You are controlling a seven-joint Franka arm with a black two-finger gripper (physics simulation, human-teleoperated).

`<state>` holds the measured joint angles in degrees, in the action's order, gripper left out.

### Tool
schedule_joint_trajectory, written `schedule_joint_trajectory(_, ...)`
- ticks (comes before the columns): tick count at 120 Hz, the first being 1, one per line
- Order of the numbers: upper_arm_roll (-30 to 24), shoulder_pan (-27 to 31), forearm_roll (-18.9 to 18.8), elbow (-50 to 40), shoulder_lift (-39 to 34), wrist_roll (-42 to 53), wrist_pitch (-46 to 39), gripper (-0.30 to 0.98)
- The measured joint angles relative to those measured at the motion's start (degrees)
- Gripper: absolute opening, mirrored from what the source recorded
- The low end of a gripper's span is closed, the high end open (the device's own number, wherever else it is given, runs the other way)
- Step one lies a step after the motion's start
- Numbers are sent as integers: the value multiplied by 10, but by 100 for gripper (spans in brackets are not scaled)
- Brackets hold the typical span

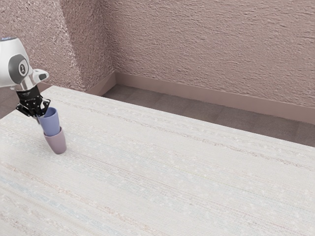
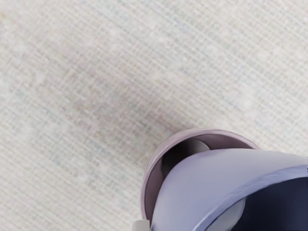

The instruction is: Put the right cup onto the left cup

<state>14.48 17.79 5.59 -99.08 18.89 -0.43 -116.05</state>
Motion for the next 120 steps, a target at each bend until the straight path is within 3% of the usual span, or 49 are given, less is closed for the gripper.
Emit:
schedule_joint_trajectory(15,0,0,5,-3,2,3,-2,-7)
schedule_joint_trajectory(34,1,0,15,-4,1,8,-2,28)
schedule_joint_trajectory(49,3,0,18,-3,-4,11,0,45)
schedule_joint_trajectory(81,6,-29,1,44,-58,18,50,61)
schedule_joint_trajectory(96,11,-96,-10,51,-115,21,110,64)
schedule_joint_trajectory(120,25,-292,-34,57,-147,30,163,66)
